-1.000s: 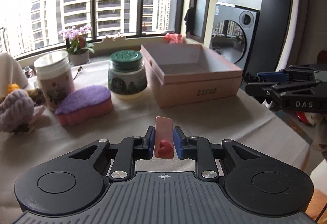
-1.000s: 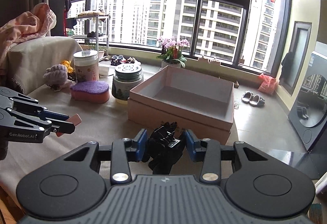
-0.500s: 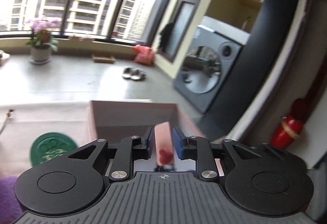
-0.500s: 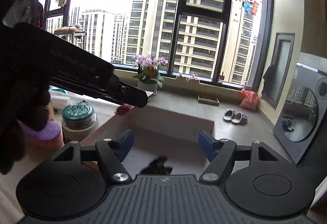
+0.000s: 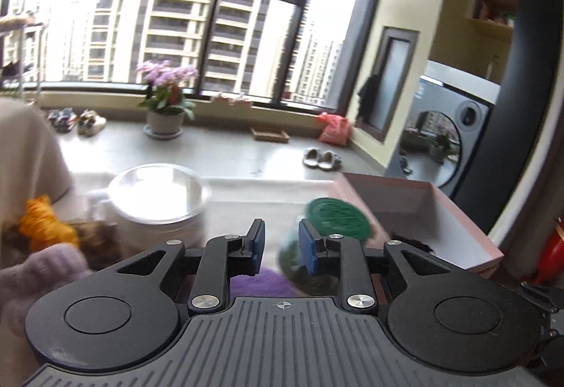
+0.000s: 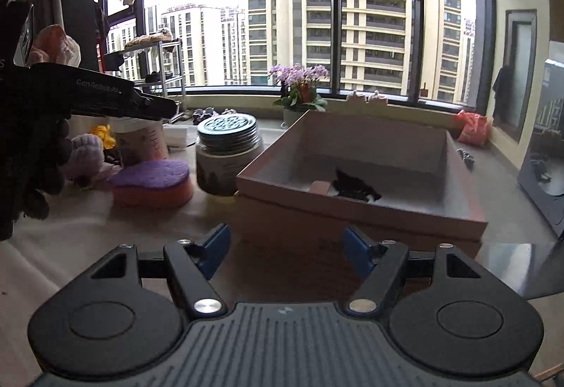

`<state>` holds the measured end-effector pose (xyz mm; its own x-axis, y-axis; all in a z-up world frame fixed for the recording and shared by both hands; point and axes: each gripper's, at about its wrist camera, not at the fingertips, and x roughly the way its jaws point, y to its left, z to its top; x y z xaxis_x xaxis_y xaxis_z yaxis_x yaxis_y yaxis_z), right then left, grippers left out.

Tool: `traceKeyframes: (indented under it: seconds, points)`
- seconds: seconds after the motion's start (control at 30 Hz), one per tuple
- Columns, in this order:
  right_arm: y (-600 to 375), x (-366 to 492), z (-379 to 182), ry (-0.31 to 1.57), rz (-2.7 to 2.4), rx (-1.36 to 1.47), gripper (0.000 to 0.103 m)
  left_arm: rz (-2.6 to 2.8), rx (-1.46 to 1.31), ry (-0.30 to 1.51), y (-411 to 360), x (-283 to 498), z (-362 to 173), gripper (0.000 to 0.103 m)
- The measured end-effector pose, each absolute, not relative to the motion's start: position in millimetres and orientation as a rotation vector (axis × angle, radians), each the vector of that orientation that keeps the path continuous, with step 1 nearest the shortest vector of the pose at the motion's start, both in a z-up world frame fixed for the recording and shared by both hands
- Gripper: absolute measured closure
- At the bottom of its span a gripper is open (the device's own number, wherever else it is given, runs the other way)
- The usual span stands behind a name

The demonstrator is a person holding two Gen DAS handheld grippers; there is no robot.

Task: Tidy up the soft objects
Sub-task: 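Grasp the lavender fuzzy headband with the left tool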

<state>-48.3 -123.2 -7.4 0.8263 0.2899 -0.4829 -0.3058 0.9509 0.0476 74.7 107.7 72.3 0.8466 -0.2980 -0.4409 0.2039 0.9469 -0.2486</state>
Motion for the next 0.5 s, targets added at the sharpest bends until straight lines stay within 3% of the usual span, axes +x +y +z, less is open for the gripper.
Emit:
traceKeyframes:
  seconds: [0.13, 0.4, 0.5]
  points:
    - [-102, -47, -20, 0.557, 0.362, -0.067, 0.032, -0.202, -0.322, 0.535, 157, 72, 54, 0.077]
    - [-81, -45, -23, 0.585, 0.41, -0.084, 0.032, -0.22, -0.249, 0.594, 161, 54, 27, 0.077]
    - [-79, -45, -25, 0.602, 0.414, -0.092, 0.032, -0.263, -0.204, 0.596, 159, 43, 25, 0.069]
